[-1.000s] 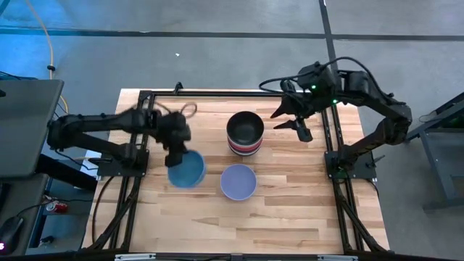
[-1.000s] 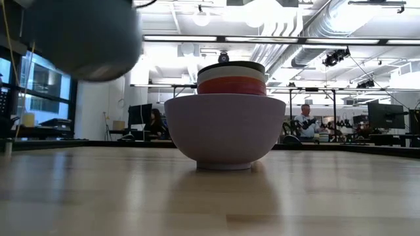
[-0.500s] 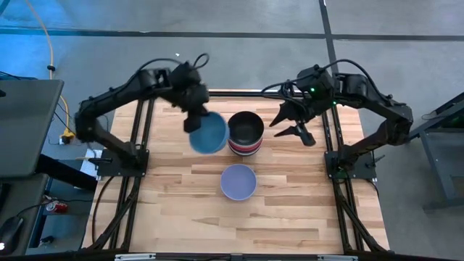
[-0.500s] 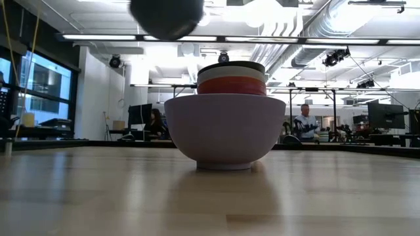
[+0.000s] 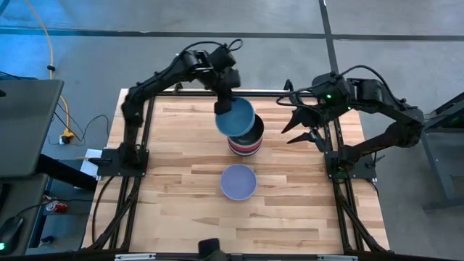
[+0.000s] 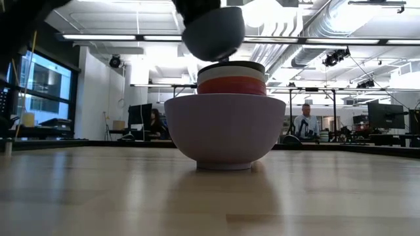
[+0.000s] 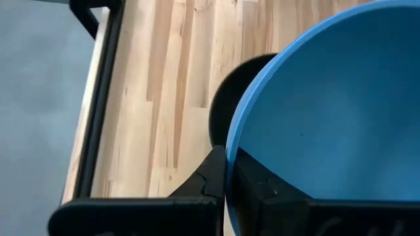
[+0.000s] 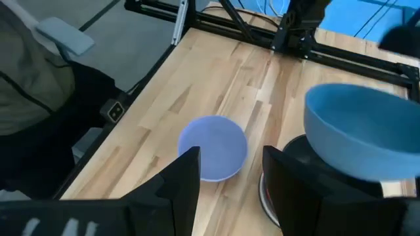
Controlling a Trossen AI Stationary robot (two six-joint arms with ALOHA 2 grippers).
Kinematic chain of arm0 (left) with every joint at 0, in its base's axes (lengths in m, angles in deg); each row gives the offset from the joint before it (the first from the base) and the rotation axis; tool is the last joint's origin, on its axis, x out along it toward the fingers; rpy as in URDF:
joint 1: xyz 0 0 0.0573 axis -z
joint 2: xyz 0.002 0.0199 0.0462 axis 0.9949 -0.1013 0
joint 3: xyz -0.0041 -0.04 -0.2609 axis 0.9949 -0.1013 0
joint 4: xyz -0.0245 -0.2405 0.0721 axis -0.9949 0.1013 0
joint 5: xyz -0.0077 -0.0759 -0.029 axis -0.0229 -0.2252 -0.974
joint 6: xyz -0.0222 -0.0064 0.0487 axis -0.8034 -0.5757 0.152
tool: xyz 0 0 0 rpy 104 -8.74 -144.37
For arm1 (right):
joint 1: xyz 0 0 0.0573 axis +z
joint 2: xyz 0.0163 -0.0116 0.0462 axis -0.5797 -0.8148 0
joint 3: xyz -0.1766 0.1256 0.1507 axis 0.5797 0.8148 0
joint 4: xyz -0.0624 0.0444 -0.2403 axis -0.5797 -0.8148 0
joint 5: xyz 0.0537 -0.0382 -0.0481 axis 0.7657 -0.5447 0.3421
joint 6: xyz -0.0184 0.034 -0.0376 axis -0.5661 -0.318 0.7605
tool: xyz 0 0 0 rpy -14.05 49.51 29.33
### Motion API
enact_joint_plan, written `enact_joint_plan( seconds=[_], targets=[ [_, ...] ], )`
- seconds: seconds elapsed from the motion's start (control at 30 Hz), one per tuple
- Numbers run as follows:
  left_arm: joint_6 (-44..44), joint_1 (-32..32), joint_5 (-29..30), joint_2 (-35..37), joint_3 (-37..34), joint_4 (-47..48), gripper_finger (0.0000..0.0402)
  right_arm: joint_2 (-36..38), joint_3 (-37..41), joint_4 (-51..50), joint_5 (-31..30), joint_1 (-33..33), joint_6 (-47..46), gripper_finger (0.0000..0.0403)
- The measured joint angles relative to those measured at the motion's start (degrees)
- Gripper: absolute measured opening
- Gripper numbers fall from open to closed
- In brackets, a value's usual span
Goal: Nest bowls inside each other
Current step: Stack the blue bowl on top of the black bowl
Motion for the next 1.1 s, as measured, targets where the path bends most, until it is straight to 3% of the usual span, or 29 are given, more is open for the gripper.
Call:
enact_joint_plan(
  seconds=[0.1,0.63,1.1],
  targets=[
    [0.43,-0.55,-1.01,-3.73,3.44,1.0,0.0,1.41,0.61,0.09,0.0,0.89,-0.02,0.0158],
    [-0.4,0.24,-4.18,-5.79,2.66,-7.19,0.0,3.94,1.8,0.32,-1.18,1.91,1.69,0.0158],
    [-1.1,1.67,2.04,-10.48,2.61,-4.82,0.0,3.94,1.8,0.28,-1.16,1.91,-1.02,0.0158]
  ],
)
